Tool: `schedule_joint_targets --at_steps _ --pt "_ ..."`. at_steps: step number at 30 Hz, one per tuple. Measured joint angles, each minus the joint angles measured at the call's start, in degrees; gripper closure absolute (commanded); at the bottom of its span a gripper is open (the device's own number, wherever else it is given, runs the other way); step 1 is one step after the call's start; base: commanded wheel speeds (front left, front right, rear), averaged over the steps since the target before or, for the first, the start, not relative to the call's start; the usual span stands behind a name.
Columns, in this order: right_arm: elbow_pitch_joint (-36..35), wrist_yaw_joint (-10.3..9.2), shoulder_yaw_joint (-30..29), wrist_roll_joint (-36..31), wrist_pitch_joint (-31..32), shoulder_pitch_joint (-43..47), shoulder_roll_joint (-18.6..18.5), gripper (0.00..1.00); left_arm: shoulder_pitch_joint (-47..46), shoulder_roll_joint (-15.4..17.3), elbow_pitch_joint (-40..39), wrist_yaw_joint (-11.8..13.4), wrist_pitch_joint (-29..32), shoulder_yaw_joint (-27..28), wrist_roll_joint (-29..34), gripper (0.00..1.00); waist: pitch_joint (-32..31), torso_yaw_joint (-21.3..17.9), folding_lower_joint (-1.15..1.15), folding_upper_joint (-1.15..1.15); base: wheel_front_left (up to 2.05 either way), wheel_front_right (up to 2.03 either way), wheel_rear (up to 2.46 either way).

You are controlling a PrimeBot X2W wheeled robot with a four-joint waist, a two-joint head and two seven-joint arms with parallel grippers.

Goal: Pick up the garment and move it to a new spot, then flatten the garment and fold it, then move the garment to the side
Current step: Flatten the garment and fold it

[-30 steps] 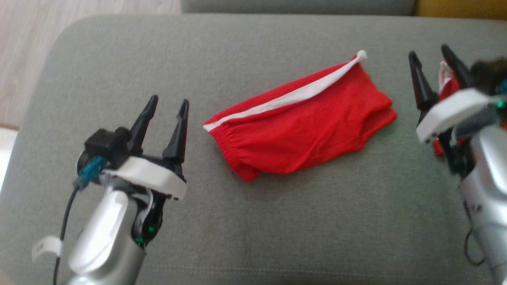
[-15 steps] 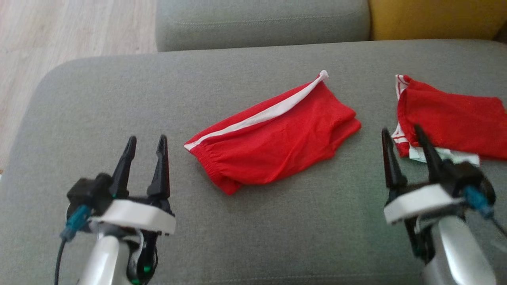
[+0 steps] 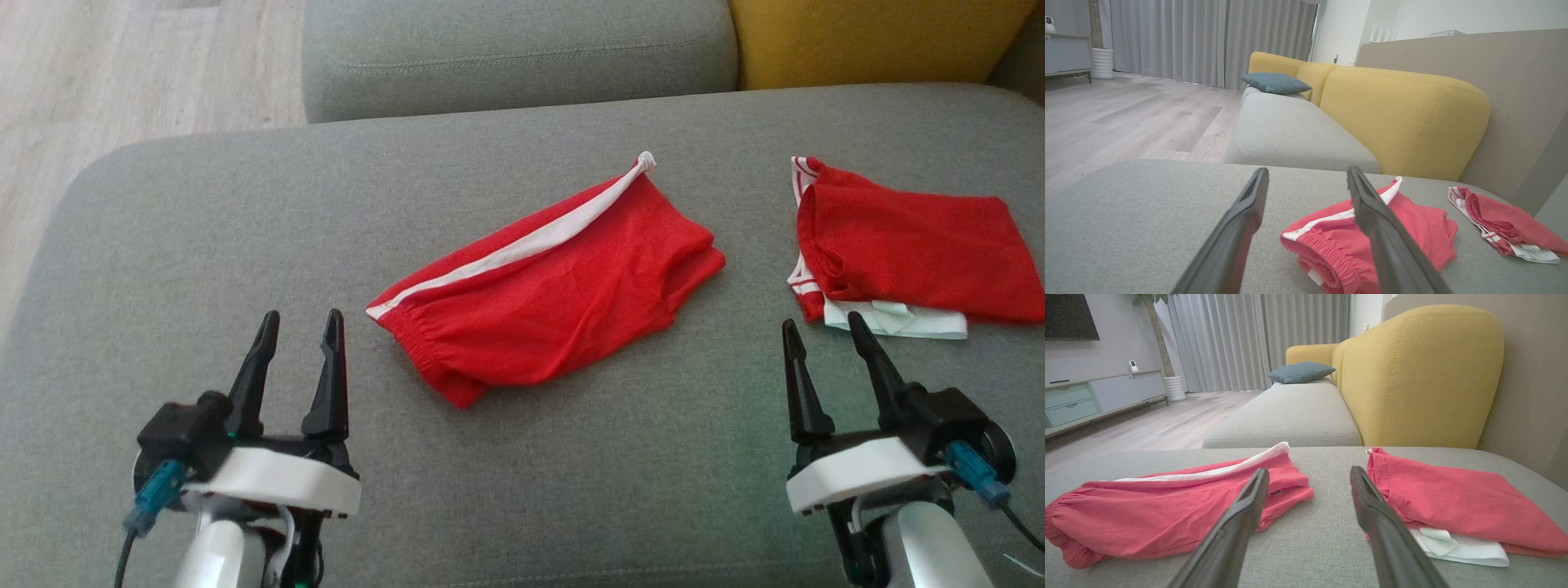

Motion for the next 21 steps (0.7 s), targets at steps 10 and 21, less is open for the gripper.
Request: schedule_joint_targets --at_steps 10,21 --pt "0.16 0.00 -0.01 5.68 1.60 -0.02 0.04 0.00 -0.02 -0.04 -0.21 0.05 0.00 -0.99 -0.41 0.00 1.45 1.16 0.00 0.00 0.00 0.00 0.00" --pt "7.19 0.00 -0.41 24.06 7.49 -2.82 0.09 0.00 -0.65 -0.07 0.35 -0.09 0.00 -2.42 -0.41 0.00 4.41 5.24 0.00 0.00 0.00 0.00 0.00"
